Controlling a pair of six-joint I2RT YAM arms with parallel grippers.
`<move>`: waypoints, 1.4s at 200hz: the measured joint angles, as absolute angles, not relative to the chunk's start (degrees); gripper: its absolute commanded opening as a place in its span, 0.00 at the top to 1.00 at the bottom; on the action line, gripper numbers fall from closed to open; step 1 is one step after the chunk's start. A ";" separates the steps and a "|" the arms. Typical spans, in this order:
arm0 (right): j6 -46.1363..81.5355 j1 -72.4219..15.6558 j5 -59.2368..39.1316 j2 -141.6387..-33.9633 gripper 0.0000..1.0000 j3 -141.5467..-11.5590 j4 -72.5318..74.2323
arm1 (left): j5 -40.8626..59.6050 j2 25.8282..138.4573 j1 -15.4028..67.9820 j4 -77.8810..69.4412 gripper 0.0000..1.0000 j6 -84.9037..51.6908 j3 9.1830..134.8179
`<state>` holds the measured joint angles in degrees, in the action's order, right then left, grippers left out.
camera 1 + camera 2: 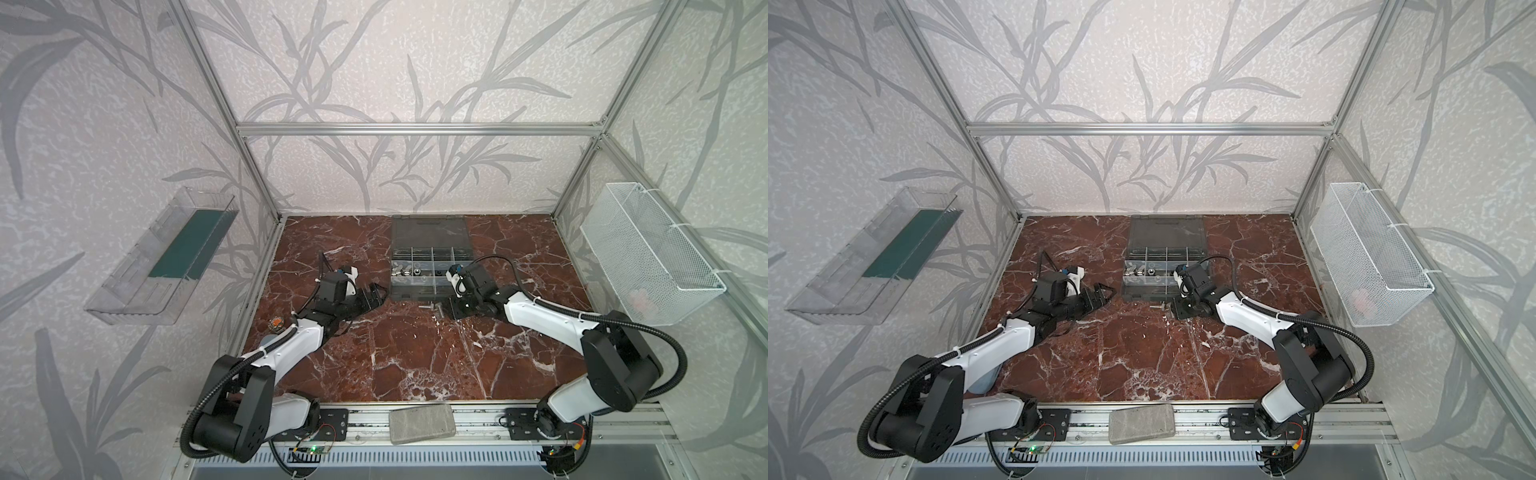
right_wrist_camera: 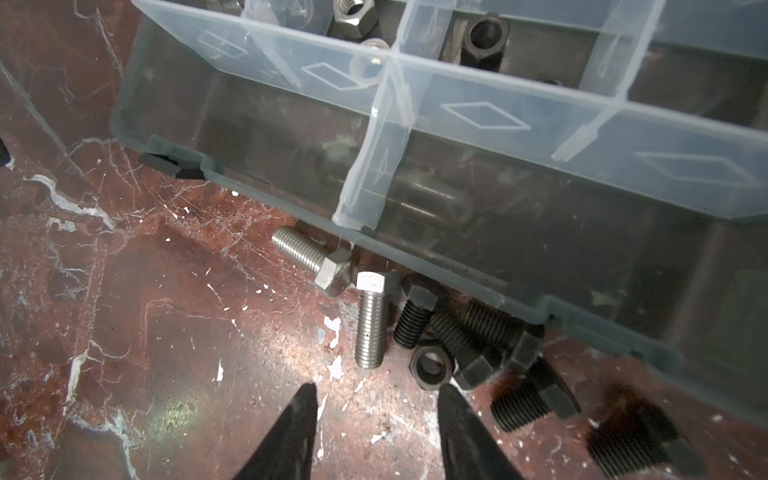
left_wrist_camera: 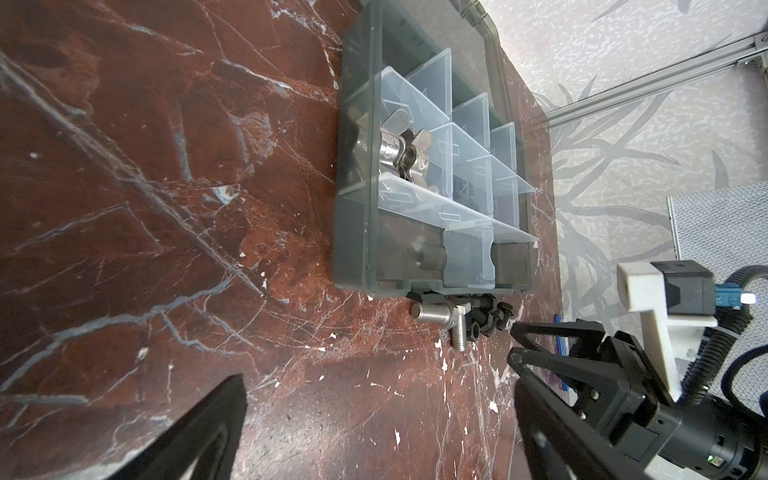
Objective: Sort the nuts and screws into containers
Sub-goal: 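Move the right gripper down to another black hex nut by the bolts, then close the right gripper on the black hex nut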
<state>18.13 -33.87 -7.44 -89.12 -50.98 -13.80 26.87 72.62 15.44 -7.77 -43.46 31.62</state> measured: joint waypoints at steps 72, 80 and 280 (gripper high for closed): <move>18.41 -34.09 -7.33 -93.01 0.53 -50.98 -13.04 | 26.85 72.62 15.40 -7.77 0.02 -43.44 31.62; 18.41 -34.09 -7.11 -93.38 0.53 -50.98 -13.04 | 26.85 72.62 15.40 -7.77 0.02 -43.44 31.62; 17.93 -34.09 -1.98 -95.90 0.54 -51.35 -12.64 | 26.87 73.36 15.35 -7.84 0.02 -43.46 31.62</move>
